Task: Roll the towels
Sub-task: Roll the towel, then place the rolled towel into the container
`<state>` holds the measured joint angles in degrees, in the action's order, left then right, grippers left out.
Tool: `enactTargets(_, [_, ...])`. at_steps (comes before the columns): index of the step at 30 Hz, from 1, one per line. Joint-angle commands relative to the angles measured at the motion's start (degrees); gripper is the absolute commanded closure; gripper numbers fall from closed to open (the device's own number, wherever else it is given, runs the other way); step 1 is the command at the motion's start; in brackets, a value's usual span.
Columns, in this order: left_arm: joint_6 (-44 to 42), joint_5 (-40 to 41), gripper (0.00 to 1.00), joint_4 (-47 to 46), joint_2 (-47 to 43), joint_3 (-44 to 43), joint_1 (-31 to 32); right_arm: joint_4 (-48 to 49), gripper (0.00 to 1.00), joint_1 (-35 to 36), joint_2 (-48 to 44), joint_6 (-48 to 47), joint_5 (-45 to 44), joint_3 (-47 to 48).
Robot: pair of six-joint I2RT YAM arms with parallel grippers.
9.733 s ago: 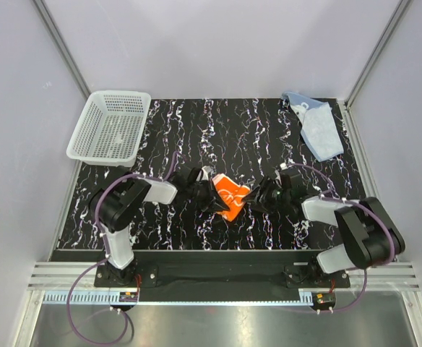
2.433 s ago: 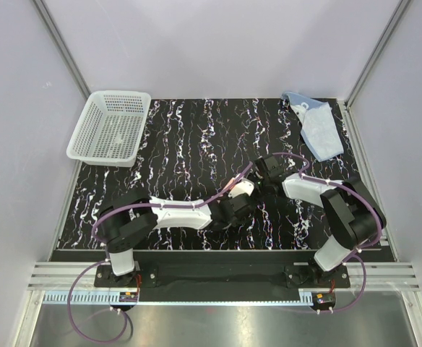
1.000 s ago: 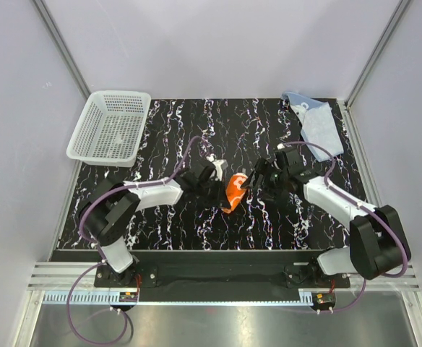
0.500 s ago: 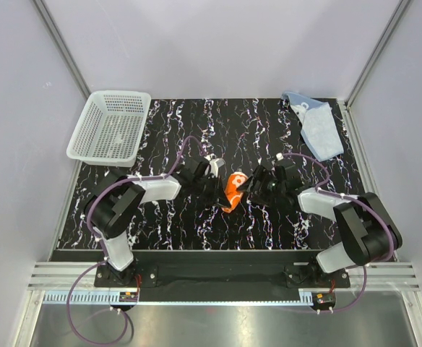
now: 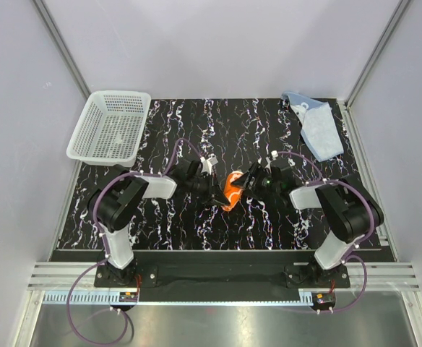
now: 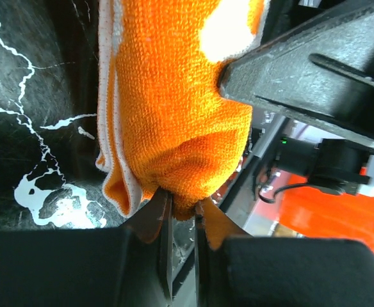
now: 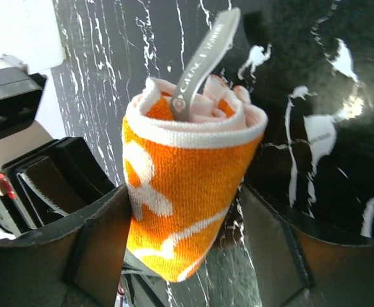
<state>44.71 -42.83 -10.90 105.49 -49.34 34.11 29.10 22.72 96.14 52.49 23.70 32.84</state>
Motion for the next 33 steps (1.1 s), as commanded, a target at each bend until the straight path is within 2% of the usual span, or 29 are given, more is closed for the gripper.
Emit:
enactTargets(1, [2.7,-4.4,1.0,-5.6,1.5,1.4,-0.9,5.3,0.27,1.2,2.8,0.4,-0.1,-0.7])
enactTargets(7, [6.2,-7.7,1.0,-11.4,3.0,2.8,-1.3,10.3,0.36,2.5,6.3,2.3,0.0,-0.8])
enactTargets(11, [10.6,-10.3,1.0,-17.0,3.9,4.0,-1.9,12.9,0.6,3.3,7.5,3.6,0.3,-0.8])
enactTargets(12, [11.8,-10.9,1.0,-20.3,4.0,4.3,-1.9,13.2,0.71,3.5,7.6,3.9,0.8,-0.8])
enactTargets(15, [13.6,-11.5,0.93,-22.3,3.1,5.1,-2.2,10.9,0.83,3.4,6.1,3.3,1.2,-0.1])
enactTargets(16, [13.4,-11.1,0.88,-21.9,2.3,5.3,-2.2,9.3,0.85,3.4,4.2,2.8,1.1,0.8])
enactTargets(17, [12.2,-10.5,0.72,-20.8,0.5,5.4,-2.2,7.6,0.86,3.4,3.1,2.2,1.1,1.3])
enactTargets(20, [7.3,-7.5,0.52,-12.9,-4.2,4.5,-2.2,0.3,0.87,3.4,-1.9,-0.5,0.3,3.1])
enactTargets(21, [6.1,-6.8,0.5,-8.8,-5.4,4.1,-2.2,-3.5,0.87,3.4,-3.2,-1.9,-0.1,3.6])
enactTargets(24, [4.2,-5.5,0.44,-5.5,-9.9,4.3,-2.6,-10.1,0.88,3.3,-8.3,-4.2,-1.0,4.9])
enactTargets(28, [5.4,-4.0,0.4,-5.3,-15.0,4.3,-3.0,-17.1,0.89,3.5,-15.3,-6.2,-1.9,6.5])
enactTargets(33, [8.3,-5.2,0.39,-7.9,-16.9,2.1,-3.1,-24.3,0.9,3.4,-21.0,-8.0,-3.5,8.9])
